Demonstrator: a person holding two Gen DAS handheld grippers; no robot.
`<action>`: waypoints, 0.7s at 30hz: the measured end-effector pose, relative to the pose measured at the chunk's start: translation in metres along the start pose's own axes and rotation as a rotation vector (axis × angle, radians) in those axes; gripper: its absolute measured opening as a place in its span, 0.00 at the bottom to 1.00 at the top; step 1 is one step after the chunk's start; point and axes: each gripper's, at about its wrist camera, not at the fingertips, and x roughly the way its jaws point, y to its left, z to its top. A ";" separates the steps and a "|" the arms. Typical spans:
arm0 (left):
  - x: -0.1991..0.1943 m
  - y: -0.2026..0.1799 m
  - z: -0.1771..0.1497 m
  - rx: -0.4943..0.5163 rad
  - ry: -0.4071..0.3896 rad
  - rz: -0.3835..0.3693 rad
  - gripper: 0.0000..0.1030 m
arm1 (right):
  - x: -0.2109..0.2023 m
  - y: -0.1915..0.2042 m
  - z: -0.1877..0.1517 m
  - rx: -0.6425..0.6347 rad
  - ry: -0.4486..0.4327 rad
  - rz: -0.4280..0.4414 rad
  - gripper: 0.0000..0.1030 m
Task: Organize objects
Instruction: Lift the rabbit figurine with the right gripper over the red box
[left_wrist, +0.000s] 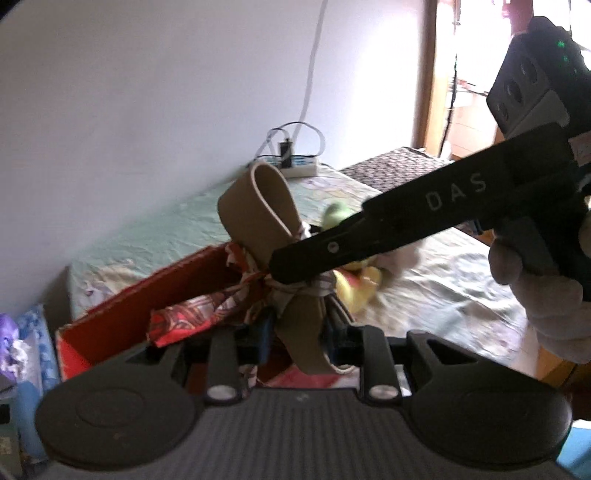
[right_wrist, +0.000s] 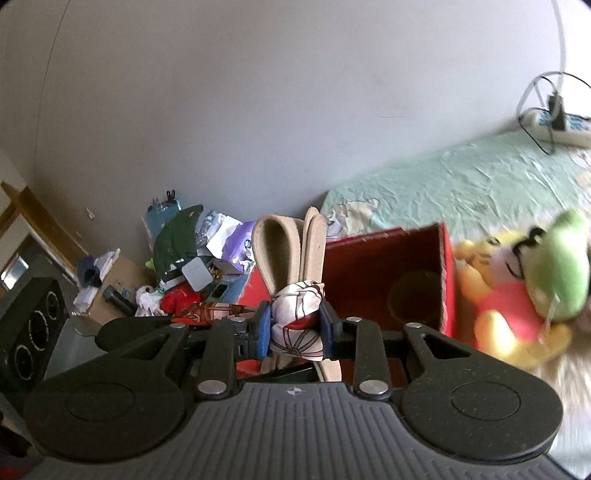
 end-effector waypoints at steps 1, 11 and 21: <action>0.002 0.005 0.001 -0.008 0.003 0.009 0.25 | 0.007 0.001 0.004 -0.013 0.007 -0.001 0.28; 0.030 0.056 0.000 -0.084 0.076 0.073 0.24 | 0.069 0.000 0.023 -0.031 0.109 -0.026 0.28; 0.078 0.080 -0.030 -0.131 0.214 0.080 0.23 | 0.129 -0.022 0.012 0.070 0.291 -0.071 0.28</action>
